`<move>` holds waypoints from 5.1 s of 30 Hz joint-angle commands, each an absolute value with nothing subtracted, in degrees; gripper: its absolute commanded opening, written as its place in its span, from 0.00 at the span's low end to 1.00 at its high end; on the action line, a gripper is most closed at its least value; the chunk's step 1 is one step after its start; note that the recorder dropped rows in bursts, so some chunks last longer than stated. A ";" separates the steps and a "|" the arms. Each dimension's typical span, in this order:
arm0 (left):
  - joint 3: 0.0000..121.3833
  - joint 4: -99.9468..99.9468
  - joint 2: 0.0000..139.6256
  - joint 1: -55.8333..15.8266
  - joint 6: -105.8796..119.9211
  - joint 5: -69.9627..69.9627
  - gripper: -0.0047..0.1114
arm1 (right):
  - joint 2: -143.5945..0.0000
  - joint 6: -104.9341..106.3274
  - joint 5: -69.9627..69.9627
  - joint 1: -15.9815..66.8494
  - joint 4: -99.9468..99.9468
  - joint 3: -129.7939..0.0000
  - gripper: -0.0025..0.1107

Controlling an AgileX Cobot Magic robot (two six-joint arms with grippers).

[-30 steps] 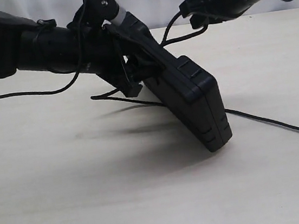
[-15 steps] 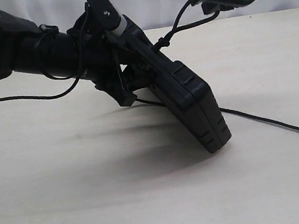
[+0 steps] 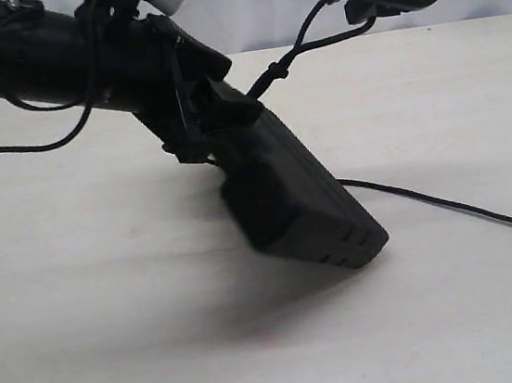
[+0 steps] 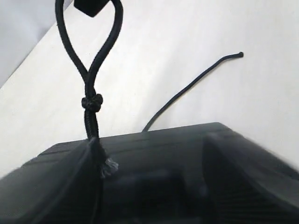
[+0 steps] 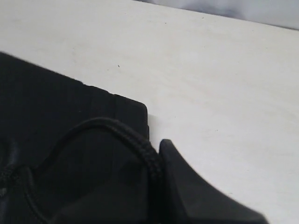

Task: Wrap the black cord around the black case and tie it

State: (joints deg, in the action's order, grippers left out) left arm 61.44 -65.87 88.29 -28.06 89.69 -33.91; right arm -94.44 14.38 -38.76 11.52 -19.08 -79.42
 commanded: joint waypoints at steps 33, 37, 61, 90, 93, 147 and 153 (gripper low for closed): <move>52.19 -76.95 99.60 -31.40 105.23 -8.80 0.07 | -95.41 32.32 -42.67 19.85 -32.00 -74.97 0.10; 50.36 -70.78 99.60 -31.40 105.36 -8.29 0.04 | -95.41 25.57 -42.68 19.85 -19.82 -75.40 0.53; 49.42 -67.74 100.17 -31.29 108.10 -9.11 0.04 | -94.50 30.18 -55.99 7.98 -37.81 -80.12 0.66; 49.42 -68.55 100.17 -31.29 108.11 -8.04 0.04 | -112.57 7.83 -45.62 3.22 21.48 -65.68 0.66; 49.42 -68.55 100.17 -31.29 108.11 -8.04 0.04 | -114.23 8.51 -44.18 3.22 21.76 -65.88 0.66; 49.42 -61.01 100.68 -40.77 120.99 9.87 0.04 | -108.22 31.23 -54.27 0.00 -58.22 -71.29 0.06; 49.42 -60.43 101.90 -40.77 121.00 8.92 0.04 | -108.22 31.26 -56.93 0.00 -58.21 -72.00 0.06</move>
